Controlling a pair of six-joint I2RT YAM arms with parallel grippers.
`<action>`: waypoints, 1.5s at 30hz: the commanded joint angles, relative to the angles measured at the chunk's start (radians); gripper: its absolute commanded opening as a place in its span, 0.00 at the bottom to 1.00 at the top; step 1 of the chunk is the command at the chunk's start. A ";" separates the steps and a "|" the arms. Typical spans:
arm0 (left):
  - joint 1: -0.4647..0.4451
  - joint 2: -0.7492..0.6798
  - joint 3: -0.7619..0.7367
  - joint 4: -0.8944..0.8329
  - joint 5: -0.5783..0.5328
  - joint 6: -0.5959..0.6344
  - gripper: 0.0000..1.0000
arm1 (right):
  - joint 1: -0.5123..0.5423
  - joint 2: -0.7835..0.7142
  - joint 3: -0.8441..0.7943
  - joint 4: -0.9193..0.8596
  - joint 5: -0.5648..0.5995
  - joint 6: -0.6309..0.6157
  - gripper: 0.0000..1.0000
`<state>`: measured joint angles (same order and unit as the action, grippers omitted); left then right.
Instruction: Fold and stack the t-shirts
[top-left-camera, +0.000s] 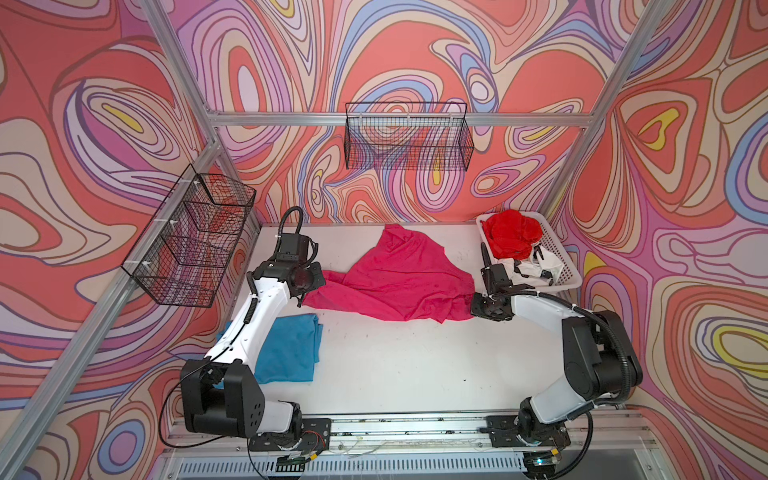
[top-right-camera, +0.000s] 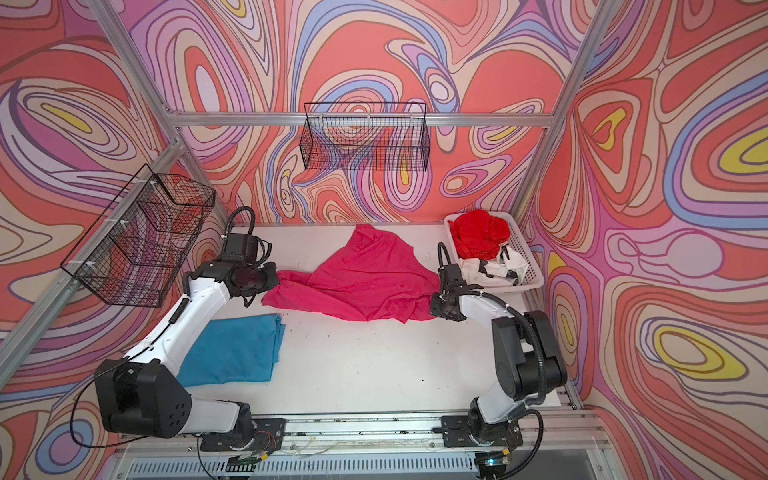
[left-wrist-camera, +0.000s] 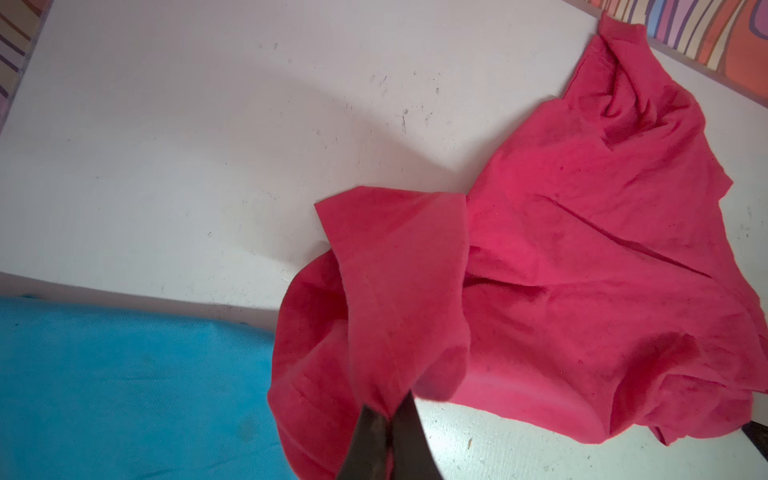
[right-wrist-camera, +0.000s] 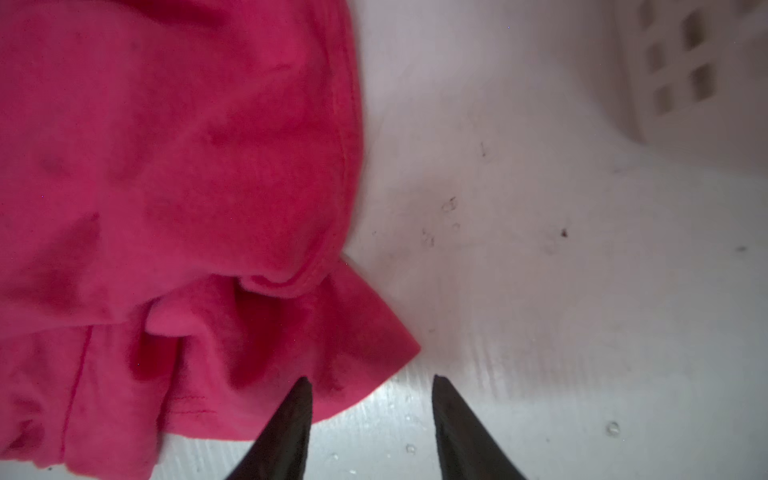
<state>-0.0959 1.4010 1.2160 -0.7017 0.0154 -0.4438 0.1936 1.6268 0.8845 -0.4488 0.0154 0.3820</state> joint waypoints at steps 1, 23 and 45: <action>0.010 -0.019 0.031 -0.027 -0.023 0.013 0.00 | 0.028 0.056 0.019 0.009 0.043 -0.007 0.48; 0.015 -0.063 0.078 -0.104 0.096 -0.014 0.00 | 0.016 -0.250 0.366 -0.418 0.244 -0.075 0.00; -0.179 -0.334 -0.374 -0.102 0.359 -0.343 0.00 | -0.092 -0.551 0.476 -0.767 0.431 0.061 0.00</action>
<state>-0.2424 1.0798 0.8677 -0.8162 0.3378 -0.7052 0.1104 1.0851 1.3399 -1.1599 0.3561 0.4114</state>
